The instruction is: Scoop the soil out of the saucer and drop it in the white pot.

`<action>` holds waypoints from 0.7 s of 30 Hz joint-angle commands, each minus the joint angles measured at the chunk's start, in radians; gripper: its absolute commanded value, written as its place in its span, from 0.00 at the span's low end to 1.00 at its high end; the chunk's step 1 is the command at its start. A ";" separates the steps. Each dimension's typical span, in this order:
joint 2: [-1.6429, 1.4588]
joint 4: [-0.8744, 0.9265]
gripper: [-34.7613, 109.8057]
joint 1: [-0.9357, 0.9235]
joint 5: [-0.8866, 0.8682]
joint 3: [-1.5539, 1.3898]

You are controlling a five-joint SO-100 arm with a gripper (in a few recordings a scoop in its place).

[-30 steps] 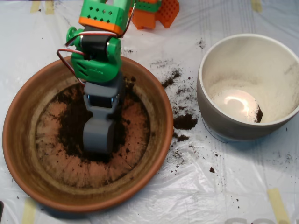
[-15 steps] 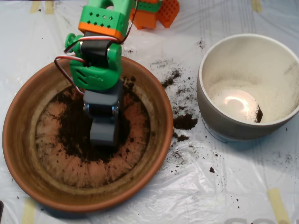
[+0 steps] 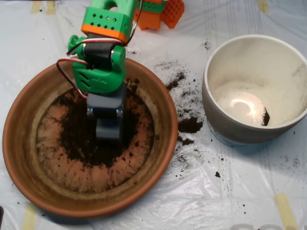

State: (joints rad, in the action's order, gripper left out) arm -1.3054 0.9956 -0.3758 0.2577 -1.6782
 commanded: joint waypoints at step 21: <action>-0.566 0.245 0.24 0.239 -0.046 0.143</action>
State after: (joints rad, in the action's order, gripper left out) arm -1.7303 1.2057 -0.1749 0.2102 -1.6398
